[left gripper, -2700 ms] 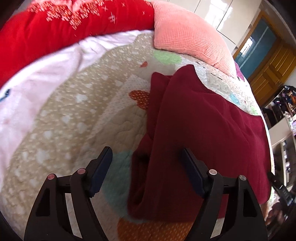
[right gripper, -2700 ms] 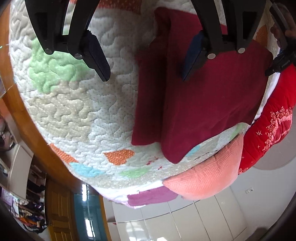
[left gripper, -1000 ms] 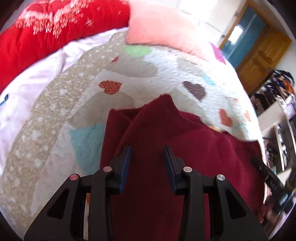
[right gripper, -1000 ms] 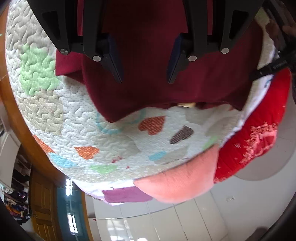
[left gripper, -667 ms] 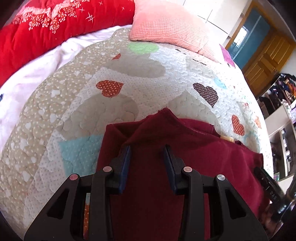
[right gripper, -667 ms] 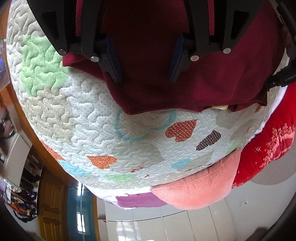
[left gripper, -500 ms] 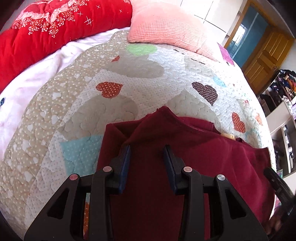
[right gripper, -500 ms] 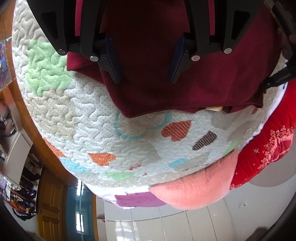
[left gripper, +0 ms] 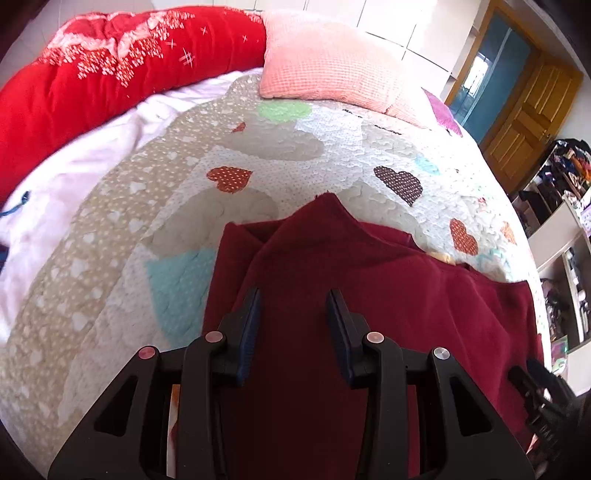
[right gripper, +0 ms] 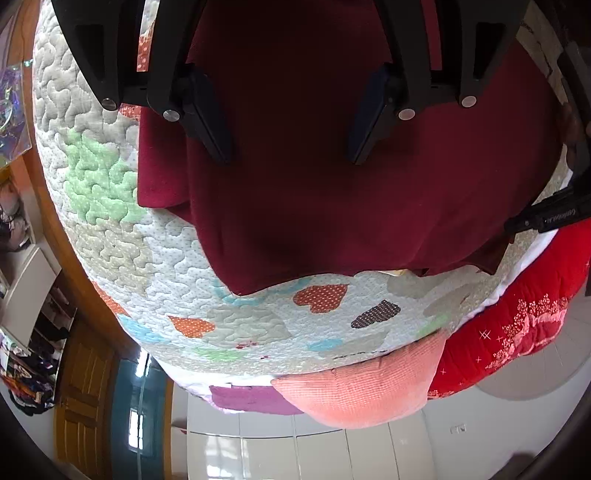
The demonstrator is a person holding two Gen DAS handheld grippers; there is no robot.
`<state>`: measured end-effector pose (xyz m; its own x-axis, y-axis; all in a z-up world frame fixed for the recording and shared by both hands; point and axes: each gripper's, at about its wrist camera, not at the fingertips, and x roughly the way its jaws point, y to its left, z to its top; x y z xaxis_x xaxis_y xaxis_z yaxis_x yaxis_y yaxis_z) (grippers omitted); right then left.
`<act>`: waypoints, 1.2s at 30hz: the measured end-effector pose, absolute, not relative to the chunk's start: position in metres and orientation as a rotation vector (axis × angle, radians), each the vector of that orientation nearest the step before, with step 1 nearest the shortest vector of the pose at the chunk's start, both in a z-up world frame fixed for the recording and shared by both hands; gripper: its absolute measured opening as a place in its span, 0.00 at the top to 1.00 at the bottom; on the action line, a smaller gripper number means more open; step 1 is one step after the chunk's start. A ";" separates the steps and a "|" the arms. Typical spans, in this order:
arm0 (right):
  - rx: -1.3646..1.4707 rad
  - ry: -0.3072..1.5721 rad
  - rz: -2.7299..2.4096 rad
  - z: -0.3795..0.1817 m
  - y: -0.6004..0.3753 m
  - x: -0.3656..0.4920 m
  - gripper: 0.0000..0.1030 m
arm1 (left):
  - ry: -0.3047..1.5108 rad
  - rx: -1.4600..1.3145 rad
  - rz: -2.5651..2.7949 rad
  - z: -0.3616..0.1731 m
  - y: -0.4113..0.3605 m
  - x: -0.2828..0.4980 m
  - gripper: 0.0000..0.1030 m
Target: Fold small clothes
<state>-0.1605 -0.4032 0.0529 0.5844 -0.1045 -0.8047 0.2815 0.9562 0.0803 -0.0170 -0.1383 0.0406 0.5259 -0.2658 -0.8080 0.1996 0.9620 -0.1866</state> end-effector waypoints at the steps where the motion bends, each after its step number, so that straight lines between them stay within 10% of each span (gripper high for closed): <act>1: 0.223 0.917 -0.220 0.055 -0.403 -0.162 0.38 | 0.975 -0.059 -0.274 0.041 -0.138 -0.023 0.65; 10: 0.371 0.863 -0.148 0.067 -0.393 -0.186 0.38 | 0.949 -0.044 -0.301 0.046 -0.136 -0.056 0.45; 36: 0.228 0.858 0.168 0.075 -0.287 -0.113 0.47 | 0.955 -0.205 -0.275 0.032 -0.055 -0.089 0.44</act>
